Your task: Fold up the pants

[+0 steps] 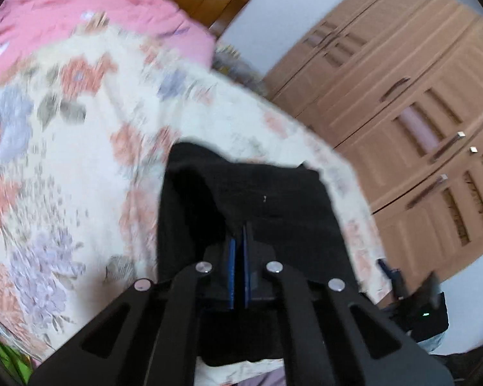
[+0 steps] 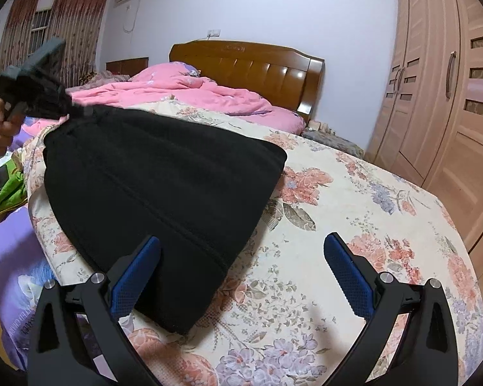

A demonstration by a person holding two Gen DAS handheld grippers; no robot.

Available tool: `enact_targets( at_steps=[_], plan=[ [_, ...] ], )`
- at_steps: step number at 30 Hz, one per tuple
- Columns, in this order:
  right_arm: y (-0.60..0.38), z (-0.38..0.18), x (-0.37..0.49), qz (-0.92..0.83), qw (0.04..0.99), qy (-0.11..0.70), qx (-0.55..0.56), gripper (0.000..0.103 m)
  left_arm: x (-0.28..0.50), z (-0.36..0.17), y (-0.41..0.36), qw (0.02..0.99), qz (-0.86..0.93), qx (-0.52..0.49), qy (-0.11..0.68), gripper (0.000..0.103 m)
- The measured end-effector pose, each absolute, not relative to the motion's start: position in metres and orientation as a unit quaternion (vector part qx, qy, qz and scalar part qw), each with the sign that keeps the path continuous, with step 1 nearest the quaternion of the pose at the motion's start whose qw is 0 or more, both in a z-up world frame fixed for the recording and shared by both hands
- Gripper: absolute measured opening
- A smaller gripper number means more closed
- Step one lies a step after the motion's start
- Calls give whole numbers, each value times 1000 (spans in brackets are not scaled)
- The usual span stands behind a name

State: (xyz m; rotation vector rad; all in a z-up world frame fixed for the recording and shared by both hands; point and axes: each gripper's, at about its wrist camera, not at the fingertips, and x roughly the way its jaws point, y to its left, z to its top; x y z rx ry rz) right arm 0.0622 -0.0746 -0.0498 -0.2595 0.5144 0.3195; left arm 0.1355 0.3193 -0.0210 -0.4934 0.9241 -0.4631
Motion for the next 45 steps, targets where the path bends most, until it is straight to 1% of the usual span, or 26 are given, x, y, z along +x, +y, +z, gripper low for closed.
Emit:
enact_targets(
  at_steps=[2, 5, 8, 10, 13, 14, 15, 17, 18, 19, 21, 24, 26, 27, 28, 29, 31, 32, 33, 34, 35, 37, 40, 42, 43, 45],
  plan=[
    [-75, -42, 65, 163, 948, 248, -113, 98, 138, -36, 319, 836, -210, -237, 447, 4],
    [-64, -27, 73, 201, 944, 249, -84, 98, 134, -45, 327, 834, -213, -263, 437, 4],
    [-27, -26, 82, 248, 928, 261, -99, 98, 131, -43, 326, 839, -207, -251, 435, 4],
    [-3, -31, 82, 277, 917, 262, -119, 98, 130, -43, 325, 841, -203, -245, 437, 4],
    [35, -64, 86, 320, 880, 308, -167, 99, 127, -42, 323, 844, -196, -232, 442, 6],
    [41, -74, 81, 301, 887, 289, -198, 99, 126, -40, 321, 846, -190, -224, 444, 6],
    [44, -76, 77, 298, 888, 279, -213, 99, 125, -38, 318, 849, -178, -214, 448, 9],
    [45, -74, 78, 299, 886, 285, -212, 99, 123, -30, 314, 862, -130, -188, 452, 27],
    [44, -73, 79, 301, 885, 287, -209, 99, 118, -21, 311, 878, -73, -156, 447, 41],
    [43, -72, 80, 303, 885, 288, -207, 99, 112, -10, 307, 893, 2, -117, 435, 51],
    [42, -73, 78, 303, 885, 285, -207, 99, 95, 13, 297, 913, 75, -87, 391, 61],
    [42, -73, 78, 303, 886, 284, -206, 99, 79, 31, 266, 922, -71, -140, 355, 71],
    [40, -72, 80, 307, 885, 286, -202, 99, 81, 25, 239, 903, -156, -150, 370, 74],
    [39, -72, 80, 309, 884, 286, -202, 99, 87, 10, 224, 885, -188, -147, 401, 74],
    [38, -71, 80, 313, 883, 287, -203, 99, 92, -1, 220, 878, -185, -142, 419, 74],
    [36, -69, 80, 322, 879, 289, -201, 99, 98, -17, 220, 872, -170, -138, 438, 71],
    [31, -62, 83, 345, 870, 299, -187, 99, 97, -36, 239, 885, -172, -155, 403, 45],
    [25, -56, 86, 355, 867, 304, -173, 99, 96, -40, 251, 884, -176, -174, 396, 35],
    [17, -49, 92, 364, 865, 307, -156, 99, 94, -45, 266, 878, -180, -210, 392, 22],
    [8, -40, 100, 366, 868, 306, -141, 99, 94, -51, 276, 868, -188, -242, 391, 17],
    [4, -36, 106, 365, 869, 306, -135, 99, 94, -55, 284, 861, -195, -263, 389, 16],
    [-6, -26, 134, 369, 866, 320, -112, 99, 94, -58, 288, 861, -194, -264, 389, 6],
    [-9, -14, 182, 363, 862, 345, -74, 99, 96, -59, 290, 860, -188, -266, 393, 2],
    [-19, 0, 207, 411, 837, 362, 0, 99, 95, -59, 290, 857, -191, -273, 393, 2],
    [-22, 6, 212, 427, 827, 366, 17, 99, 97, -58, 289, 856, -193, -278, 391, 2],
    [-27, 20, 218, 421, 839, 344, 16, 99, 95, -60, 289, 856, -197, -282, 385, 2]
  ],
)
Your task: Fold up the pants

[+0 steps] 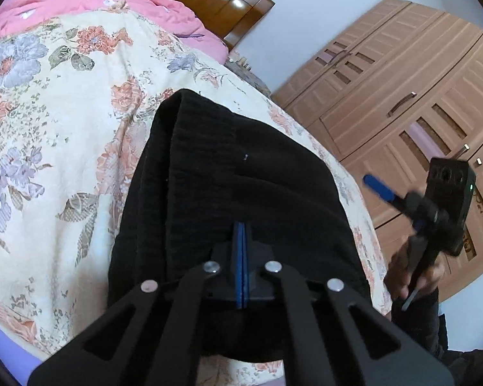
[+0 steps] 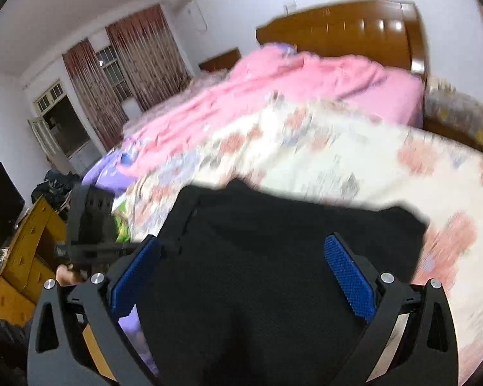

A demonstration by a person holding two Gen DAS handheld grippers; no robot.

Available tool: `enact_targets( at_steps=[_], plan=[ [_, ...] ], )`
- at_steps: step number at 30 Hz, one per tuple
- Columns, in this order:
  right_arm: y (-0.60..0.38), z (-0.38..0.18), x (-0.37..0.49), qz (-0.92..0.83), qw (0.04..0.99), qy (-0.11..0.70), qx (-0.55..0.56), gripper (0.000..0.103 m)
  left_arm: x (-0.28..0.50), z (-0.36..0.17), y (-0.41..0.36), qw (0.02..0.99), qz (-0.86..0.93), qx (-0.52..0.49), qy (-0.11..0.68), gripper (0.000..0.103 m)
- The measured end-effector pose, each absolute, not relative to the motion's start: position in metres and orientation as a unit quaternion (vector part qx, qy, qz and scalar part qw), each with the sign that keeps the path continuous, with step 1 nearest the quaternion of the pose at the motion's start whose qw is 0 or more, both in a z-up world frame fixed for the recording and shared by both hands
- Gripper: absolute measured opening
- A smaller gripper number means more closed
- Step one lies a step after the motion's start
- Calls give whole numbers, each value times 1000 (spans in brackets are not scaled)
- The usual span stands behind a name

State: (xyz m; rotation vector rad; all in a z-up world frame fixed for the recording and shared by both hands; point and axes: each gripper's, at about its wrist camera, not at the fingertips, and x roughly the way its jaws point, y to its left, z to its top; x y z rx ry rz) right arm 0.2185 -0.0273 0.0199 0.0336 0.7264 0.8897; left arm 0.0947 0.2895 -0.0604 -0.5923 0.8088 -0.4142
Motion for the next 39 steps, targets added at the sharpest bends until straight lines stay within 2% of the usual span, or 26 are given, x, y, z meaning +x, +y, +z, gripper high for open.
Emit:
enact_targets(
  at_steps=[4, 7, 8, 11, 13, 16, 19, 22, 24, 29, 30, 31, 33, 35, 39],
  plan=[
    [-19, 1, 252, 416, 818, 396, 41, 99, 94, -64, 289, 857, -201, -288, 377, 2],
    [6, -53, 297, 289, 835, 465, -56, 99, 93, -65, 289, 859, -201, -288, 372, 2],
    [5, -63, 306, 287, 831, 474, -50, 99, 92, -64, 288, 859, -201, -289, 373, 2],
    [-14, -53, 306, 294, 840, 456, 26, 98, 91, -65, 288, 859, -201, -289, 371, 2],
    [-19, -34, 292, 296, 854, 427, 39, 99, 92, -67, 290, 856, -206, -298, 369, 2],
    [-6, -18, 276, 323, 858, 399, -1, 99, 92, -67, 291, 855, -209, -299, 368, 2],
    [26, -55, 292, 287, 837, 451, -116, 99, 93, -67, 291, 855, -208, -299, 369, 2],
    [8, -65, 311, 301, 830, 467, -45, 98, 91, -66, 290, 859, -203, -294, 367, 2],
    [5, -63, 308, 289, 839, 460, -41, 98, 91, -66, 290, 860, -202, -293, 366, 2],
    [-25, -35, 262, 292, 864, 410, -2, 99, 90, -49, 281, 863, -168, -277, 388, 4],
    [-32, -30, 248, 285, 870, 402, -7, 99, 90, -43, 277, 866, -159, -269, 390, 16],
    [-37, -27, 234, 279, 876, 394, -13, 99, 91, -27, 267, 876, -148, -249, 385, 47],
    [-42, -24, 211, 278, 881, 382, -26, 99, 94, -3, 247, 900, -131, -193, 367, 89],
    [-37, -24, 185, 289, 880, 376, -42, 99, 109, 18, 219, 911, -139, -136, 365, 91],
    [-22, -31, 148, 302, 874, 371, -83, 99, 159, 23, 186, 893, -151, -94, 413, 93]
  ],
)
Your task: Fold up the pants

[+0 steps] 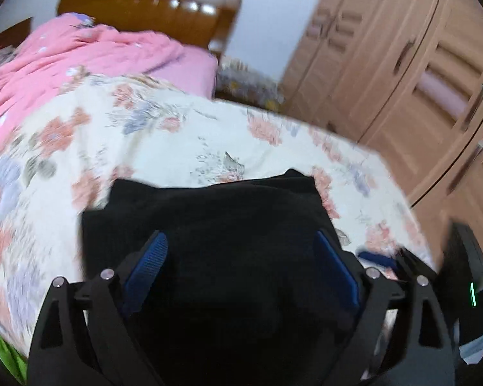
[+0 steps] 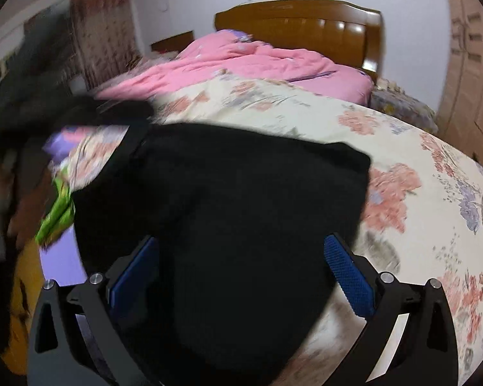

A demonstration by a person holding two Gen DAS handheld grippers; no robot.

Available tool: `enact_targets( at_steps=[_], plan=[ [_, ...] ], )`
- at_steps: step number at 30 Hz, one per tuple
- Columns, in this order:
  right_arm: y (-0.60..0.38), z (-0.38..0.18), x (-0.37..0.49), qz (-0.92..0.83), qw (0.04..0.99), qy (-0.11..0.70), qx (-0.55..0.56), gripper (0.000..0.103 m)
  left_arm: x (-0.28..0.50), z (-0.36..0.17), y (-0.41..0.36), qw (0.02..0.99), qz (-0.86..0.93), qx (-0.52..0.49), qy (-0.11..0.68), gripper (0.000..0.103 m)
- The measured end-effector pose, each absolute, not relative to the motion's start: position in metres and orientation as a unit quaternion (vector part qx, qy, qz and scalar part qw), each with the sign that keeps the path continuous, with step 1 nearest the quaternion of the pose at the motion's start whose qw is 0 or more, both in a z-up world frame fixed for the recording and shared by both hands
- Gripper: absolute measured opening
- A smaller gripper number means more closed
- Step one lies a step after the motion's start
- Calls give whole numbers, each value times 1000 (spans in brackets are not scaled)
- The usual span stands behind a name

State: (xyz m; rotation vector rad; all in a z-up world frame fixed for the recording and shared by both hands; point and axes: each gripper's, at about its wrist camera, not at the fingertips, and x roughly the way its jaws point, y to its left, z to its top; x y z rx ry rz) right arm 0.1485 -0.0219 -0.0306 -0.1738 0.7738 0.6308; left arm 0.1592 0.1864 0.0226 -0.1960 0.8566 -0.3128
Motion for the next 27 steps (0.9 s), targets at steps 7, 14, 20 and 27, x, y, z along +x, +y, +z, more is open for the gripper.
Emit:
enact_targets(
  at_steps=[7, 14, 20, 27],
  plan=[
    [-24, -53, 126, 325, 867, 371, -72, 99, 225, -29, 193, 873, -125, -68, 466, 93],
    [-30, -40, 114, 327, 872, 361, -59, 99, 193, -3, 187, 918, -100, -45, 380, 93],
    [-67, -27, 148, 308, 882, 356, -2, 99, 109, 31, 203, 959, -55, -44, 273, 102],
    [-38, -51, 251, 343, 834, 429, 55, 99, 93, -34, 229, 931, 1, -46, 363, 102]
  ],
)
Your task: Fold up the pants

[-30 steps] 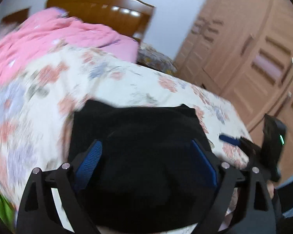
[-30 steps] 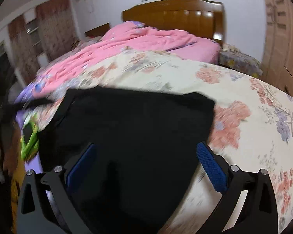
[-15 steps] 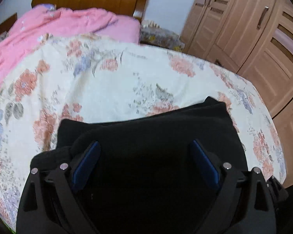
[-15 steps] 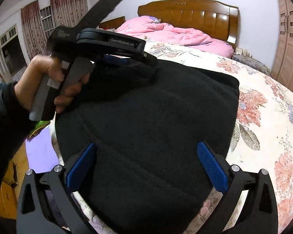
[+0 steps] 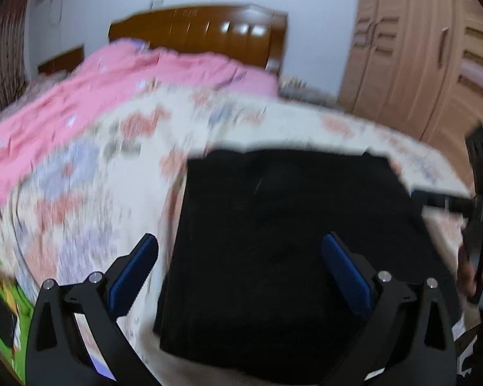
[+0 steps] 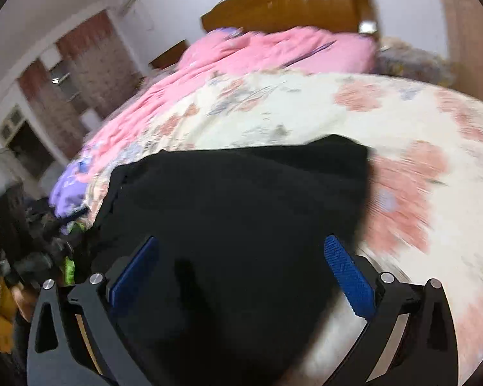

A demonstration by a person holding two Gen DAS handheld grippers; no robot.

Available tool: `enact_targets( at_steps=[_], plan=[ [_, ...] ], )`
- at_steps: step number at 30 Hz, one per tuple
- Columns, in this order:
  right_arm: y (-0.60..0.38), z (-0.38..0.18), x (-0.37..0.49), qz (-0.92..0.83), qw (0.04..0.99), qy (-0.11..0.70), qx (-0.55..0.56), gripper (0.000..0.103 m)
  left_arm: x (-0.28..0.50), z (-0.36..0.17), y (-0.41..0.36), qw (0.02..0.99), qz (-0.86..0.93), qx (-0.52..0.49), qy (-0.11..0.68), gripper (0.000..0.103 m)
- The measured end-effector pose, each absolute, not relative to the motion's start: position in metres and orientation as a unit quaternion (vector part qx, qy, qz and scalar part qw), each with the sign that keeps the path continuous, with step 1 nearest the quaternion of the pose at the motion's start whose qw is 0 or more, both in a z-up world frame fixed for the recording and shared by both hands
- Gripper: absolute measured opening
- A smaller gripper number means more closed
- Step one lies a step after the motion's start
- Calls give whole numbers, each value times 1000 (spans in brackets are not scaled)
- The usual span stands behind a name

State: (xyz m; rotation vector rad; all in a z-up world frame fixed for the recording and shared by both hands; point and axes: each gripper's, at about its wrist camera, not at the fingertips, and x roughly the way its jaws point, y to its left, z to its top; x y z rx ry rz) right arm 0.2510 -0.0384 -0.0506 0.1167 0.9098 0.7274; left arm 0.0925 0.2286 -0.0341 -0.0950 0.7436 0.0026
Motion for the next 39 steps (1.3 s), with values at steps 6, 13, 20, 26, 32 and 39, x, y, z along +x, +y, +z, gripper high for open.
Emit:
enact_targets(
  at_steps=[6, 13, 20, 26, 32, 39],
  plan=[
    [-31, -44, 272, 288, 858, 421, 56, 99, 89, -53, 234, 924, -3, -65, 377, 102],
    [-68, -10, 201, 276, 900, 328, 80, 99, 76, -35, 215, 937, 48, -7, 346, 102],
    [-97, 3, 135, 230, 930, 285, 26, 99, 60, -11, 209, 947, 75, 0, 313, 102],
    [-119, 13, 101, 200, 945, 257, -6, 99, 49, 9, 197, 952, 91, 22, 291, 102],
    [-138, 29, 61, 143, 969, 201, 3, 99, 33, 30, 182, 946, 176, 48, 270, 102],
    [-120, -2, 33, 141, 955, 252, -60, 99, 7, 26, 148, 932, 211, 54, 290, 102]
  ],
)
